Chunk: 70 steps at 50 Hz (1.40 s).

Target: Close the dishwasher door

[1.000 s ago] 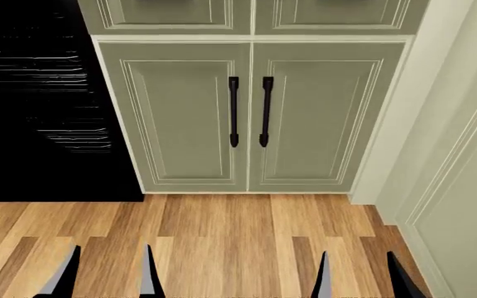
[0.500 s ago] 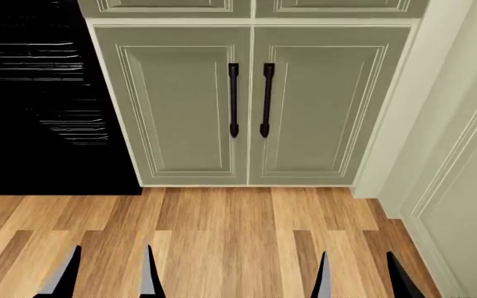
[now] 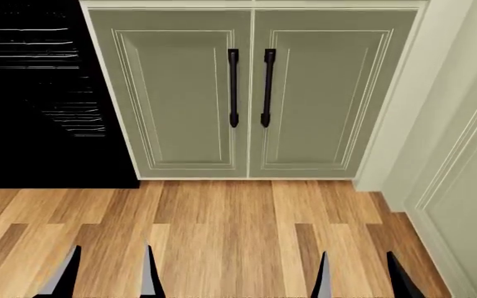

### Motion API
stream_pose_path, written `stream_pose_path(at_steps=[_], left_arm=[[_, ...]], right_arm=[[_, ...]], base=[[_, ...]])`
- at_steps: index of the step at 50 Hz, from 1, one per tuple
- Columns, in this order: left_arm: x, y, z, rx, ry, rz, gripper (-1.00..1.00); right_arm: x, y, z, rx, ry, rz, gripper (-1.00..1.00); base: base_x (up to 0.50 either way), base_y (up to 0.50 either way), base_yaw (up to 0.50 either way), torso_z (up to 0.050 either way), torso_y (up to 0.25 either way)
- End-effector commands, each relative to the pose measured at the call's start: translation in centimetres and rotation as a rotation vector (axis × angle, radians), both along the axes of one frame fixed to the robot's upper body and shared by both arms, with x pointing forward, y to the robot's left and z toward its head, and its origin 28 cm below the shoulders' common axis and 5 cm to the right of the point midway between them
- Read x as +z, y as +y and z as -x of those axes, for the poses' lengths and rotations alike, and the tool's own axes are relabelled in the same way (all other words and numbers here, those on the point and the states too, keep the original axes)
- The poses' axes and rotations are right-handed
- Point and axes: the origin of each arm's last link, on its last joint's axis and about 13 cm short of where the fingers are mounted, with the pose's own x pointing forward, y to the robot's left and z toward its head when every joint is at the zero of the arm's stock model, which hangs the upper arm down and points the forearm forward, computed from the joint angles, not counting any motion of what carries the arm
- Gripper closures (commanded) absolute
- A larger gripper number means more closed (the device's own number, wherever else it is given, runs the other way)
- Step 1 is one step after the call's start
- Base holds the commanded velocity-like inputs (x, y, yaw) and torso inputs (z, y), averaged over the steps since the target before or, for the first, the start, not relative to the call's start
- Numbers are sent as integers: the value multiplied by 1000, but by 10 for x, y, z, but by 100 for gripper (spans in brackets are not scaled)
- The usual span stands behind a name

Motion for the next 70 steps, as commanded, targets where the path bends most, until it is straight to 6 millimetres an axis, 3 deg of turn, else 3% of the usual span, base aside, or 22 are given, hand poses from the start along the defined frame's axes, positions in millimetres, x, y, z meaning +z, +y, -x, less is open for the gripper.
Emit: stream_pose_path(at_steps=[1,70], left_arm=[[0,0,0,-1,-1,0,-100],[3,-1,1,-2,-6,4,-100]], right_arm=[[0,0,0,-1,0,0,-100],[1,0,0,3,-3,2,-100]], base=[[0,0,0,-50,148],[0,0,0,-50,145]])
